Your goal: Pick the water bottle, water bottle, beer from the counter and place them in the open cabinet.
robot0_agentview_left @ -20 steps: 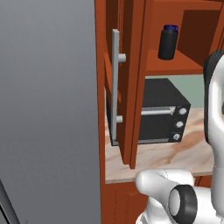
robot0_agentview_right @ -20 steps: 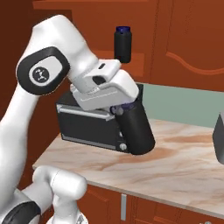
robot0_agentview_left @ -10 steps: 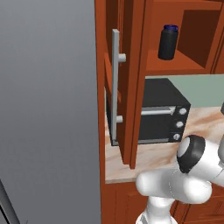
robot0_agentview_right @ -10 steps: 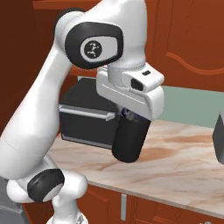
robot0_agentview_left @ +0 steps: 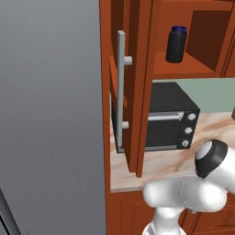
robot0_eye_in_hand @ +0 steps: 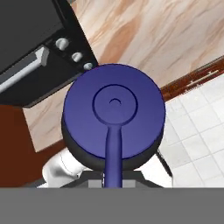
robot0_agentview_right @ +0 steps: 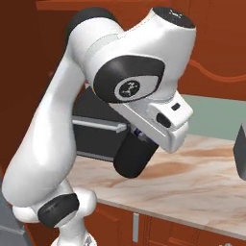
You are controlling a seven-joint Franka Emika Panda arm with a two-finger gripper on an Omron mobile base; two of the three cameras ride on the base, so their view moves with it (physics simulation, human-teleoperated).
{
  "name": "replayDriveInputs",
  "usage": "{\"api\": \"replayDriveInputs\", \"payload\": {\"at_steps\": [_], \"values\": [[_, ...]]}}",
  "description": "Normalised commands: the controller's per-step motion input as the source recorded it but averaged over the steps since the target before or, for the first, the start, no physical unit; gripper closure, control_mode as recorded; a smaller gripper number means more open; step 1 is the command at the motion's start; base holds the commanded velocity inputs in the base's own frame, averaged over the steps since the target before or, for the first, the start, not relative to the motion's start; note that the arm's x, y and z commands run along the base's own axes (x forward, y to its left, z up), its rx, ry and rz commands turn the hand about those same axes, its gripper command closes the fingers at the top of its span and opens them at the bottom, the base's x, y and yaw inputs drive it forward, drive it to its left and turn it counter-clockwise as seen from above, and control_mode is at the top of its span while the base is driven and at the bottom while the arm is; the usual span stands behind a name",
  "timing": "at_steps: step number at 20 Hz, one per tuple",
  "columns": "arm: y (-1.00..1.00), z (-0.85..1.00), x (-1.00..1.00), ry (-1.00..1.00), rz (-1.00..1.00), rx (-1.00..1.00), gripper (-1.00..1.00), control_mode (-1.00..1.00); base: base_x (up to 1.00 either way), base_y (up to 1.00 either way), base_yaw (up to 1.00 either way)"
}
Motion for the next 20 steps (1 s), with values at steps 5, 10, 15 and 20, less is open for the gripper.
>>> {"api": "replayDriveInputs", "payload": {"at_steps": [5,10,15,20], "values": [[0.46,-0.69,-0.16,-0.51,0.00,0.00,1.00,-1.00,0.00,0.00,0.00],[0.48,-0.17,-0.02,-0.35,0.00,0.00,1.00,-1.00,0.00,0.00,0.00],[0.54,0.04,0.00,-0.09,-0.02,-0.01,1.00,-1.00,0.00,0.00,0.00],[0.38,0.28,0.00,0.00,-0.07,-0.07,1.00,-1.00,0.00,0.00,0.00]]}}
